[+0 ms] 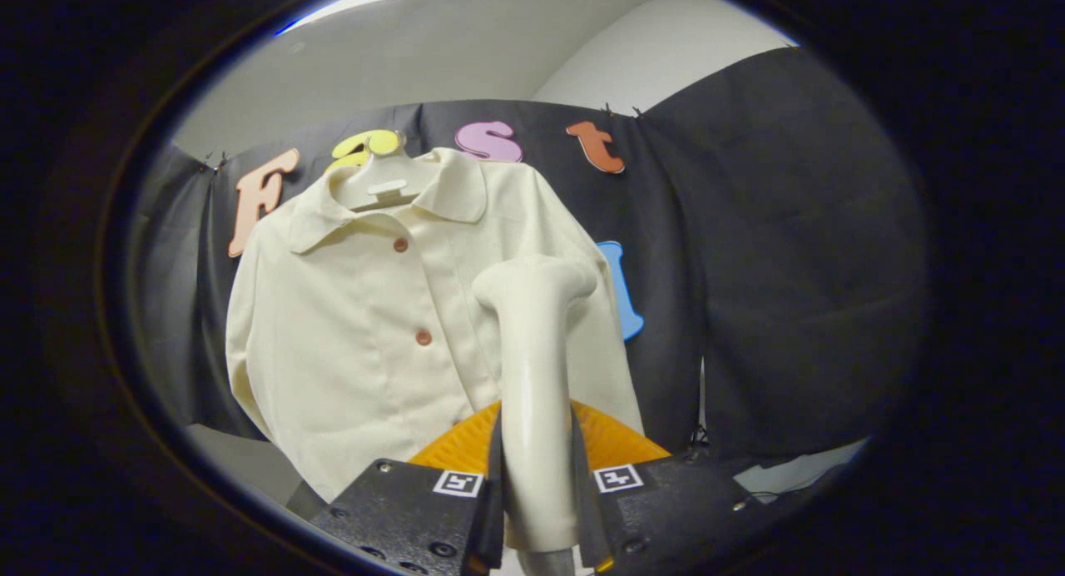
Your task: Iron the clothes twice with a garment steamer, once on the left side and once on the right side.
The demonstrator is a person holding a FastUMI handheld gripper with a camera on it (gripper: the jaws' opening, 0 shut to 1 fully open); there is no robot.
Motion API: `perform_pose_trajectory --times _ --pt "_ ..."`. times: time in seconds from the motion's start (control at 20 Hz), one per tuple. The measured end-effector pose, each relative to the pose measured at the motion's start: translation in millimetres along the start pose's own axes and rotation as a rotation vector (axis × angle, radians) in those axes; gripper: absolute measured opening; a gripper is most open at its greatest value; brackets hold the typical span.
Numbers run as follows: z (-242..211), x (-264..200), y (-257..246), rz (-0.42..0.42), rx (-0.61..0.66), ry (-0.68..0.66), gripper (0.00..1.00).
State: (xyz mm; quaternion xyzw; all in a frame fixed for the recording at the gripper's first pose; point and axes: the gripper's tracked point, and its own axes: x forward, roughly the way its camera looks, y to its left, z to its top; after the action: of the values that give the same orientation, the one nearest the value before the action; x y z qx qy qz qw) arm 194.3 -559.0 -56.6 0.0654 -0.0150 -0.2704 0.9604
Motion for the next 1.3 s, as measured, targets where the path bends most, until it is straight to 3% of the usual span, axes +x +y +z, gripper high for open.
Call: perform_pose_trajectory --times 0.7,1.3 --pt "-83.8 -31.3 -26.9 -0.027 -0.003 0.123 0.34" --pt "-154.9 -63.5 -49.9 -0.048 0.069 0.229 0.35"
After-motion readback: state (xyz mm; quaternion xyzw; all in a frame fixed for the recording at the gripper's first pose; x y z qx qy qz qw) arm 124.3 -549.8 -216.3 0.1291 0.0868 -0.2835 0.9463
